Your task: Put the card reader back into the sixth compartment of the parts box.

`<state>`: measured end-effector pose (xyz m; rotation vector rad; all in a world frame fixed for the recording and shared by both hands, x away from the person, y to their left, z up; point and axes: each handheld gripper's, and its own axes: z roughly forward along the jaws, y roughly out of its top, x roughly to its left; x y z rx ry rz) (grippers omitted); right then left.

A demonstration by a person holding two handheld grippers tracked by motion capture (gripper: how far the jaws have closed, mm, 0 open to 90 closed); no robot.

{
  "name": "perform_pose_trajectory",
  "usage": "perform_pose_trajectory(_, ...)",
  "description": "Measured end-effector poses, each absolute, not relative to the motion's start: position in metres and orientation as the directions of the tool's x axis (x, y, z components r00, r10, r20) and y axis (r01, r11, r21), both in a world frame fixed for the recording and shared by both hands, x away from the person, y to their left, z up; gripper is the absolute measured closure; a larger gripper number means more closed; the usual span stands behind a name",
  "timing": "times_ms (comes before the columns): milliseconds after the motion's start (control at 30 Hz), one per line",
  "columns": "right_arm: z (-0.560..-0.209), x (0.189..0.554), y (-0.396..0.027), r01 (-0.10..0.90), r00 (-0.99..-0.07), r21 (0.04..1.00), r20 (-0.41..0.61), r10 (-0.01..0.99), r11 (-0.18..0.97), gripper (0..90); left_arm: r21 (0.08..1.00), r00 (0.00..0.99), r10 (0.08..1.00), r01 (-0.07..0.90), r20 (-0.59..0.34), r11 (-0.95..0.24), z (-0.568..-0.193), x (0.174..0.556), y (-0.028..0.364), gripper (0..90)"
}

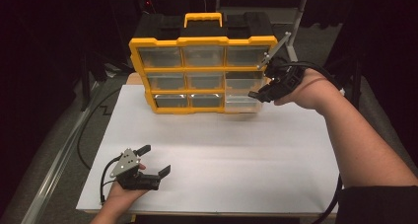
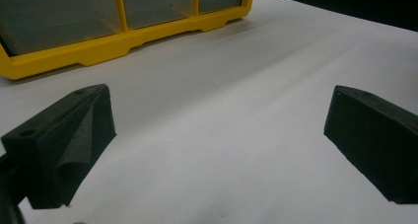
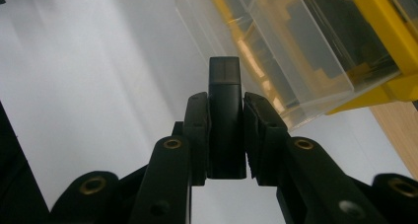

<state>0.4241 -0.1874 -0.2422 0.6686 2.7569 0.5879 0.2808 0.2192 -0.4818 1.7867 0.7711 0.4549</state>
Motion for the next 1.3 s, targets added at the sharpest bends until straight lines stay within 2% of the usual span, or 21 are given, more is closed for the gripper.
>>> perform_pose_trajectory(467,-0.246,0.44,-0.173,0.365,-0.874,0.436,-0.145,0.464,0.823,74.2,0.94,0.722,0.689,0.277,-0.067,-0.199,-0.481,0.28,0.219,0.3)
perform_pose_trajectory(1300,-0.247,0.473,-0.164,0.4,-0.857,0.42,-0.146,0.495,0.815,74.2,0.944,0.728,0.682,0.269,-0.069,-0.191,-0.481,0.282,0.219,0.3)
